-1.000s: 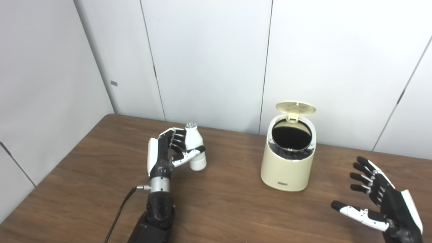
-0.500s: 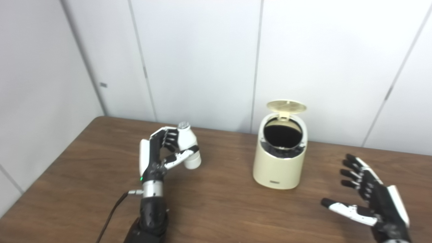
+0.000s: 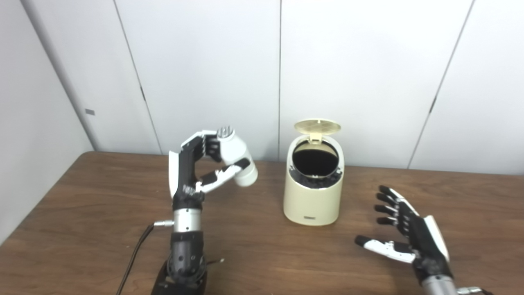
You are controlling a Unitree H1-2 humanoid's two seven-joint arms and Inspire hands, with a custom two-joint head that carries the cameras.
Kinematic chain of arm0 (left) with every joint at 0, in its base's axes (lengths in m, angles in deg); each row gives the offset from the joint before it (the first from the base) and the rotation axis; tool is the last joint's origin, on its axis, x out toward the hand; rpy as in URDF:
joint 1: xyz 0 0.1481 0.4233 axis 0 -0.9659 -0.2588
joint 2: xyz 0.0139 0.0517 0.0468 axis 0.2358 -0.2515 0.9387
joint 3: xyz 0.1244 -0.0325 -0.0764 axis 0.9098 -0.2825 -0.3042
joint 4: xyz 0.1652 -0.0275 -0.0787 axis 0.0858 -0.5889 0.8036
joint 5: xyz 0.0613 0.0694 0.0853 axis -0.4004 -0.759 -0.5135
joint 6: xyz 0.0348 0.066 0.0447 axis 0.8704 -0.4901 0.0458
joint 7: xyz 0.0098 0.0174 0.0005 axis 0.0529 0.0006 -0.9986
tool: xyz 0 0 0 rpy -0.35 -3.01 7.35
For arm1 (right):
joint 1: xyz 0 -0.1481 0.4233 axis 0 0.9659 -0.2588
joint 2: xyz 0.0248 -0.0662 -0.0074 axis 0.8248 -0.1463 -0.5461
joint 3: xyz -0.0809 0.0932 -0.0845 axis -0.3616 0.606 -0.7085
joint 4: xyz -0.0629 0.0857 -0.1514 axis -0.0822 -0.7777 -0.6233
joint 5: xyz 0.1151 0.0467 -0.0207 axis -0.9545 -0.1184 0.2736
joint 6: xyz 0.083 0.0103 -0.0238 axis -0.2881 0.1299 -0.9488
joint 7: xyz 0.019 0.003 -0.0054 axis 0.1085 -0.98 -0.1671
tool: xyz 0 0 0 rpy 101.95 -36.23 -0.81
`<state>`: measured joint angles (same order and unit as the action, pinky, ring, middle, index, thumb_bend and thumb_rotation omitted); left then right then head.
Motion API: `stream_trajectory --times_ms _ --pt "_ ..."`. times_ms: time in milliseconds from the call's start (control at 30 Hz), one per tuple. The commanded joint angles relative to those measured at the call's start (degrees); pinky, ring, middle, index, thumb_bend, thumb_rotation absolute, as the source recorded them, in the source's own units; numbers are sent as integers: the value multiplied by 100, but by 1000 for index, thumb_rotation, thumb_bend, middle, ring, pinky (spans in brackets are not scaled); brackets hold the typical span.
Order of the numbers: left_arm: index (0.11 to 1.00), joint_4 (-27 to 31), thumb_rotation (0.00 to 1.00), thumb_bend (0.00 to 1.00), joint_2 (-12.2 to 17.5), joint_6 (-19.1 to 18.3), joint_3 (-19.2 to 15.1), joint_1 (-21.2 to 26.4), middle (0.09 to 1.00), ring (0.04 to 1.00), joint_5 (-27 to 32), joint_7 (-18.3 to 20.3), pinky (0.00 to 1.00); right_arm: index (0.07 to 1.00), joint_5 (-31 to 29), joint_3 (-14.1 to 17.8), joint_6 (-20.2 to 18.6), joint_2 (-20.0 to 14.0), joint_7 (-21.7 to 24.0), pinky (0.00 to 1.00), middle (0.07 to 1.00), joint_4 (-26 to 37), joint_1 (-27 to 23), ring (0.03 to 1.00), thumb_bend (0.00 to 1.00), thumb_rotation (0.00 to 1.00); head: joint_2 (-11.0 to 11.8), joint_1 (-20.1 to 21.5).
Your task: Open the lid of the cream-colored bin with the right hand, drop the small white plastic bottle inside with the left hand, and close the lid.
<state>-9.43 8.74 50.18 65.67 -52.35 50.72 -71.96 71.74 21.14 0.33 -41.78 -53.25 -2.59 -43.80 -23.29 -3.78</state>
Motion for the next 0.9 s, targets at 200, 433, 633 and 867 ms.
stream_trajectory --times_ms 200,433,633,867 --pt "511 4 0 503 -82 305 267 712 477 433 -243 197 373 856 95 -39 348 90 -222 690 849 -23 -220 782 740 192 57 123" --pt "517 -291 0 503 -139 498 465 1098 473 420 -179 374 349 852 132 -71 472 156 -318 694 848 -185 -266 781 734 183 102 247" --pt "500 -506 0 505 -196 609 668 1346 474 427 -64 350 351 851 125 -79 534 203 -373 680 852 -274 -301 786 732 190 125 324" --pt "510 -691 0 504 -229 613 854 1439 467 427 81 255 356 855 102 -85 598 245 -392 685 860 -288 -321 790 743 230 117 408"
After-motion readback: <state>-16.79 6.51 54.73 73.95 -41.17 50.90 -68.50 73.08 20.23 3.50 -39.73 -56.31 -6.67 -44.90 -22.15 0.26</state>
